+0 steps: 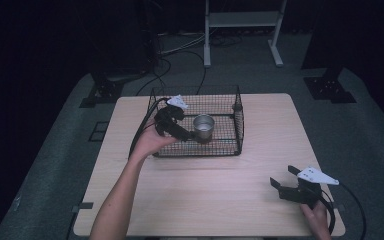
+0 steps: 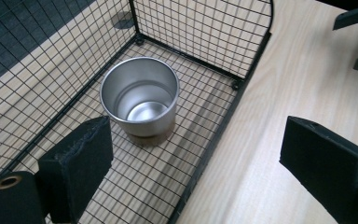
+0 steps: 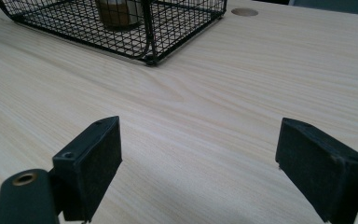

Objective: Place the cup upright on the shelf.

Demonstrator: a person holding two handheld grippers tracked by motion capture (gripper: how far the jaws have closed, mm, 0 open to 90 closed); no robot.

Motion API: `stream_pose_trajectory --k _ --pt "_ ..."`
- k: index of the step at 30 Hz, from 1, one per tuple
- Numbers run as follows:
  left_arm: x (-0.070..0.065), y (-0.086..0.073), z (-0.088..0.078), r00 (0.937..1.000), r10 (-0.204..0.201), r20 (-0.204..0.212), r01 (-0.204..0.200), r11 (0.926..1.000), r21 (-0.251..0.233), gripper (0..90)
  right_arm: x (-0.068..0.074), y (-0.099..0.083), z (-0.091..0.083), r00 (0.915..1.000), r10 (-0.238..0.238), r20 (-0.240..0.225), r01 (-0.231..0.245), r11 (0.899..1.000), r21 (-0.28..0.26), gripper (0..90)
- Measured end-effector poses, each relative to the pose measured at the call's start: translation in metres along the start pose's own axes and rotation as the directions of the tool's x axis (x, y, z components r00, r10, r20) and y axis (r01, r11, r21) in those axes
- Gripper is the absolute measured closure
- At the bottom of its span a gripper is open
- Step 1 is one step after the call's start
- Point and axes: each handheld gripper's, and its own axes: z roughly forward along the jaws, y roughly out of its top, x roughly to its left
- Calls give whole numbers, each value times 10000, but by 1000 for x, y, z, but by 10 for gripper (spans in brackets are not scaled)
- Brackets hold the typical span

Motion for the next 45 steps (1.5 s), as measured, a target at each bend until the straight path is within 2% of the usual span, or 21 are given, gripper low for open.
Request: stream_pose_trajectory --k 9,20,28,45 --pt "-13 -13 -13 9999 97 -35 -98 9991 -403 84 0 0 0 10000 -16 24 16 10000 21 136" --pt "-29 -37 -24 9998 42 193 -24 9954 -959 84 0 0 1 9999 -69 75 69 9999 88 136" --pt "-38 -49 -26 9996 90 263 -65 9956 -933 84 0 0 1 9999 41 123 -42 10000 81 136" --pt "-56 -80 -38 9994 -32 356 84 9888 -1493 84 0 1 1 9998 64 188 -66 9999 125 136"
